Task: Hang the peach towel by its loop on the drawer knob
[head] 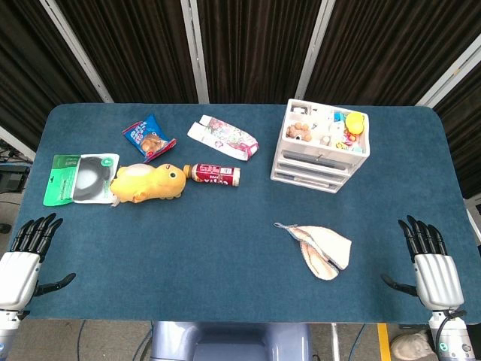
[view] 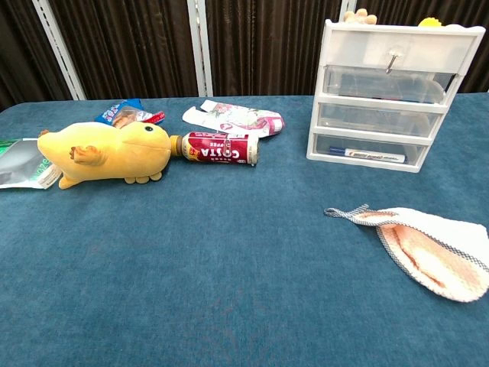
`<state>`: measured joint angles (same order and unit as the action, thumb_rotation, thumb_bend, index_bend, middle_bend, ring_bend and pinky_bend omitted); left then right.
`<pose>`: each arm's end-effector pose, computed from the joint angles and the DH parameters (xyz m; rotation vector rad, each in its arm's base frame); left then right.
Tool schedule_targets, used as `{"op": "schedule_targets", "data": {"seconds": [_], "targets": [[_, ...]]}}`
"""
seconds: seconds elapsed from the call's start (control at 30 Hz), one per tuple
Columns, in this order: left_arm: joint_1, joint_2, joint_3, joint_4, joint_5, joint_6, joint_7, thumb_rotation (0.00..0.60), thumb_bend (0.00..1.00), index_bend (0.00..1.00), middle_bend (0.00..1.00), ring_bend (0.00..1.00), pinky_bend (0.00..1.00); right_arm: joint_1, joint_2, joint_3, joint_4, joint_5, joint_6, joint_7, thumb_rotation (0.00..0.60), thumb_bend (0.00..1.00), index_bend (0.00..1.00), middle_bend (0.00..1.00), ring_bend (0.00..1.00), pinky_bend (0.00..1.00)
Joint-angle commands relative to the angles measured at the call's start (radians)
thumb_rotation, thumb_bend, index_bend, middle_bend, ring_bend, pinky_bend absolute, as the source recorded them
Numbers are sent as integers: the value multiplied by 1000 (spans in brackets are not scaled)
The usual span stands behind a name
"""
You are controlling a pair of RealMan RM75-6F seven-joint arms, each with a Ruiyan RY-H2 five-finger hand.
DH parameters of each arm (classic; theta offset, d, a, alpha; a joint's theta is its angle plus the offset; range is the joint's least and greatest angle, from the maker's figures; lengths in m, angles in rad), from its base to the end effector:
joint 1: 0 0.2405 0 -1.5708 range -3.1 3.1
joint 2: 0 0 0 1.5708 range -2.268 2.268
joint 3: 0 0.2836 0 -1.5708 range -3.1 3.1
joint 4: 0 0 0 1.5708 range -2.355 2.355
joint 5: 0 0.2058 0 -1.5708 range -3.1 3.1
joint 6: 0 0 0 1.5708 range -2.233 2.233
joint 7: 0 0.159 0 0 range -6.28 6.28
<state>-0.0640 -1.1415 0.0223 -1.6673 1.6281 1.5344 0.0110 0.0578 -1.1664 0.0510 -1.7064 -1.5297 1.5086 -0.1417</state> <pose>-0.3093 0.1741 0.1524 -1.4724 -0.9343 -0.9966 -0.3107 -0.1876 0.1536 1.3893 -0.8910 0.9191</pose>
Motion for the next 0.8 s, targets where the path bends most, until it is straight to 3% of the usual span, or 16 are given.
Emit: {"op": "schedule_targets", "data": {"seconds": [0.03, 0.3, 0.43, 0.5, 0.63, 0.73, 0.8], "targets": [[0, 0, 0, 0, 0, 0, -1, 600, 0, 0, 0, 0, 0, 0, 0, 0, -1, 3, -3, 1, 600, 40, 0, 0, 0, 91], [1, -1, 0, 0, 3, 3, 0, 600, 0, 0, 0, 0, 0, 2, 2, -4, -19, -4, -7, 6, 600, 39, 0, 2, 0, 106], [-1, 0, 0, -3, 0, -1, -3, 600, 0, 0, 0, 0, 0, 11, 6, 2, -69, 4, -19, -14, 600, 39, 0, 76, 58, 314], [-1, 0, 1, -4, -1, -4, -4, 600, 0, 0, 0, 0, 0, 18, 5, 8, -103, 17, -33, -29, 600, 39, 6, 177, 190, 455], [-1, 2, 1, -6, 2, -2, -10, 600, 0, 0, 0, 0, 0, 48, -22, 32, -173, 58, -70, -87, 600, 38, 24, 494, 558, 766], [0, 4, 0, -7, 1, 1, -14, 600, 0, 0, 0, 0, 0, 82, -60, 48, -217, 105, -119, -149, 600, 38, 43, 715, 748, 895], [-1, 5, 1, -8, 3, 0, -14, 600, 0, 0, 0, 0, 0, 108, -95, 59, -236, 141, -149, -215, 600, 38, 51, 790, 813, 933]]}}
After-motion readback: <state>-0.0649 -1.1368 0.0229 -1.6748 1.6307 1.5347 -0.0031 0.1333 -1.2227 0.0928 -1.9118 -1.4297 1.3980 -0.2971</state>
